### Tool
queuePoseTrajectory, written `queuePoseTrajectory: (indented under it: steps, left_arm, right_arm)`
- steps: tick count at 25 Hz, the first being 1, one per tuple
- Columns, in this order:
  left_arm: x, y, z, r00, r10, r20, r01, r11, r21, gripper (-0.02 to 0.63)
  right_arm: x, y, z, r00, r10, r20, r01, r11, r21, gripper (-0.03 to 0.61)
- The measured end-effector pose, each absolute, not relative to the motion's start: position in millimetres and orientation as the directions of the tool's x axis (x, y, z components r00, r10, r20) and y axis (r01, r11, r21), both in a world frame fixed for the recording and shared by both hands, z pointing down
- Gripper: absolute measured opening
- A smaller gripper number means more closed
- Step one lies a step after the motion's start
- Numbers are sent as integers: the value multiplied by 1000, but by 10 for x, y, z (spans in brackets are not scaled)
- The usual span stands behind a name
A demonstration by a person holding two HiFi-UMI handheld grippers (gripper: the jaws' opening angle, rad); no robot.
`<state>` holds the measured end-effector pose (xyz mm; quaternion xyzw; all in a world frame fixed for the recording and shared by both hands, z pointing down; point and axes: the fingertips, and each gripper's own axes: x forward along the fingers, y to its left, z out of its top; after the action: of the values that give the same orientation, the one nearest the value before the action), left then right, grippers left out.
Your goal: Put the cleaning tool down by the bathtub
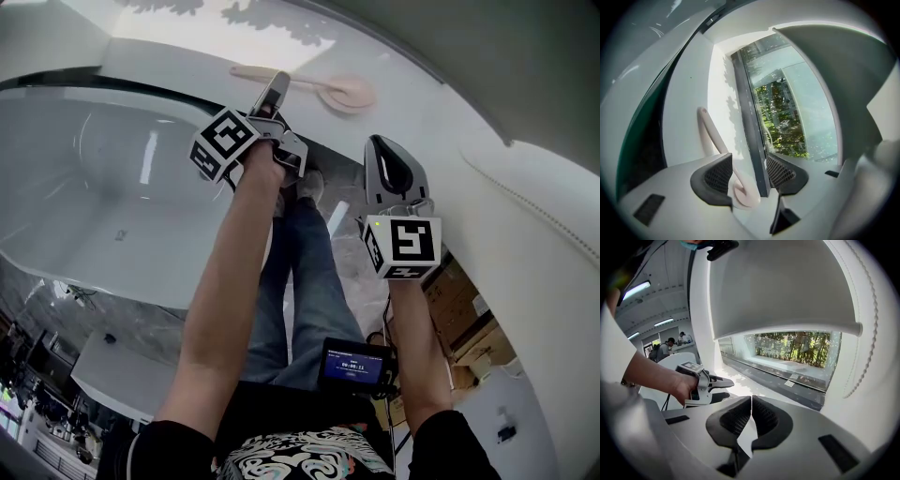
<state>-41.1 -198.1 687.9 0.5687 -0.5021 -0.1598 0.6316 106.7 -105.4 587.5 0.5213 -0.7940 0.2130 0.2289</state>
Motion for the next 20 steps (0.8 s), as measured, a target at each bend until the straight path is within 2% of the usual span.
queuePoseTrajectory:
  steps: [2,5,8,9,20]
  left_arm:
    - [-428,-1989,6797,458,-777,433,-365,280,888,235]
    - [-468,-1976,6698,465,-780,420,-364,264,893,187]
    - [-516,-1953,6627,456,-781,427,-383,261,886,61]
    - [-530,-1948,6605,456,-781,427,-391,255,884,38]
    - [-622,-1913,6268,500,-781,375,-475,115,872,17]
  right_arm:
    - [1046,-1057,5813,-354,-734,580,-924,372,-93,28]
    - [1021,-1071,5727,-357,-739,571,-922,377,-89,28]
    - [1016,-1094,5652,-360,-743,564,-920,382,-83,28]
    - [1011,-1101,5634,-362,-744,562,-919,387,-80,28]
    - [1009,-1159,5500,-354,-762,542,-921,384,-62,28]
